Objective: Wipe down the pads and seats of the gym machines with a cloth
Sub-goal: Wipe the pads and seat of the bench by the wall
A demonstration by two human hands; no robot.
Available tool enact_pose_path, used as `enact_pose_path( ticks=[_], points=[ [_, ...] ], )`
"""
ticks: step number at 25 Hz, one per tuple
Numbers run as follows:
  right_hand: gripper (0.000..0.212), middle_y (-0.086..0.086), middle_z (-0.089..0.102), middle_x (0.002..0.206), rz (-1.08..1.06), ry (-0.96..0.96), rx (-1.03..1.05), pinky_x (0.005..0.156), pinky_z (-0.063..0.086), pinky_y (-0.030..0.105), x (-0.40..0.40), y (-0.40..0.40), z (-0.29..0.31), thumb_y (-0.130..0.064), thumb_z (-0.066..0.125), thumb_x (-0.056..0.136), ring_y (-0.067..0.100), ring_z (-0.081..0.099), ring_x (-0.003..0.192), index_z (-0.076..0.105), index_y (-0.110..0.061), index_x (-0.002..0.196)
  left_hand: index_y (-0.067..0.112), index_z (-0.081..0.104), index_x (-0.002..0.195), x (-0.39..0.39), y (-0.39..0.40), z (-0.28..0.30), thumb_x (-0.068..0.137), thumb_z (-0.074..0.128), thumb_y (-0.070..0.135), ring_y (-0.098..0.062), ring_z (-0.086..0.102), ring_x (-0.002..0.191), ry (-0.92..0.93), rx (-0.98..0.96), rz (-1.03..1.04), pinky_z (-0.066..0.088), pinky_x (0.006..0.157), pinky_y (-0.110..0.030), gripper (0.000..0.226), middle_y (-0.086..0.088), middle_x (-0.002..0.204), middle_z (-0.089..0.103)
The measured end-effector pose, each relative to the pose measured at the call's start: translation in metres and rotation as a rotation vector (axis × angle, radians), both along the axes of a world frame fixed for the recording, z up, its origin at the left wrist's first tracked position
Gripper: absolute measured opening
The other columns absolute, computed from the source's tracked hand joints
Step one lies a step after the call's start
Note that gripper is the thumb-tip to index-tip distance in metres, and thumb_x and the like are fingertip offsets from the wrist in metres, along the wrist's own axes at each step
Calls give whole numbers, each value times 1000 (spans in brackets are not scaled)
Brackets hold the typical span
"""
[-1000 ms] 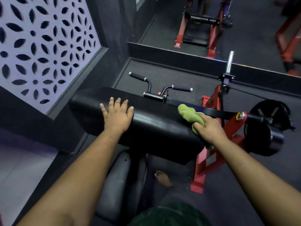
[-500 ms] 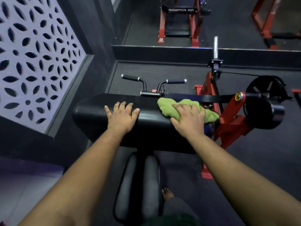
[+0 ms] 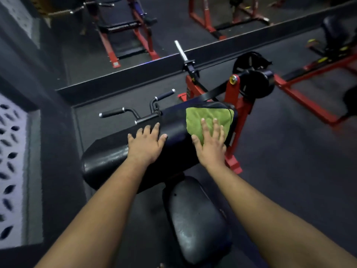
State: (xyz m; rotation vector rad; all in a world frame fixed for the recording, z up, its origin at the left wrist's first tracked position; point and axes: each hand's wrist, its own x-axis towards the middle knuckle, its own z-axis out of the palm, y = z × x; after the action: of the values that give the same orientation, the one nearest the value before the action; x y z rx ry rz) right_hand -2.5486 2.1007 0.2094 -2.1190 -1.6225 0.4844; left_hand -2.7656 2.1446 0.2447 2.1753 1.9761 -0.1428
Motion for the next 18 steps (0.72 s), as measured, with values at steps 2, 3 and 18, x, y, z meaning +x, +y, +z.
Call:
enact_pose_path(
  ticks=[2,3,18],
  points=[
    [72,-6,-21,167,-117,120,-44,111,20,75,-14,-1,-4,-68,36,97,36,-11,154,-3,-52,156,36,7,161,-4,2,3,101,14,66,-29,16,154,-25,-59,-56,17,118,-63,68,-1,169,16],
    [74,-4,-24,166,-174,169,-59,112,18,76,-18,2,-3,-69,35,96,39,-12,153,-6,-51,155,36,5,161,-7,5,5,101,15,65,-28,13,155,-25,-82,-90,15,119,-63,67,1,169,12],
    [83,-4,-8,170,-662,577,287,124,13,55,-38,49,-26,-80,38,84,32,-3,155,15,-48,157,32,4,162,11,57,-10,94,32,60,-21,8,157,-83,24,-769,19,125,-48,79,1,170,3]
  ],
)
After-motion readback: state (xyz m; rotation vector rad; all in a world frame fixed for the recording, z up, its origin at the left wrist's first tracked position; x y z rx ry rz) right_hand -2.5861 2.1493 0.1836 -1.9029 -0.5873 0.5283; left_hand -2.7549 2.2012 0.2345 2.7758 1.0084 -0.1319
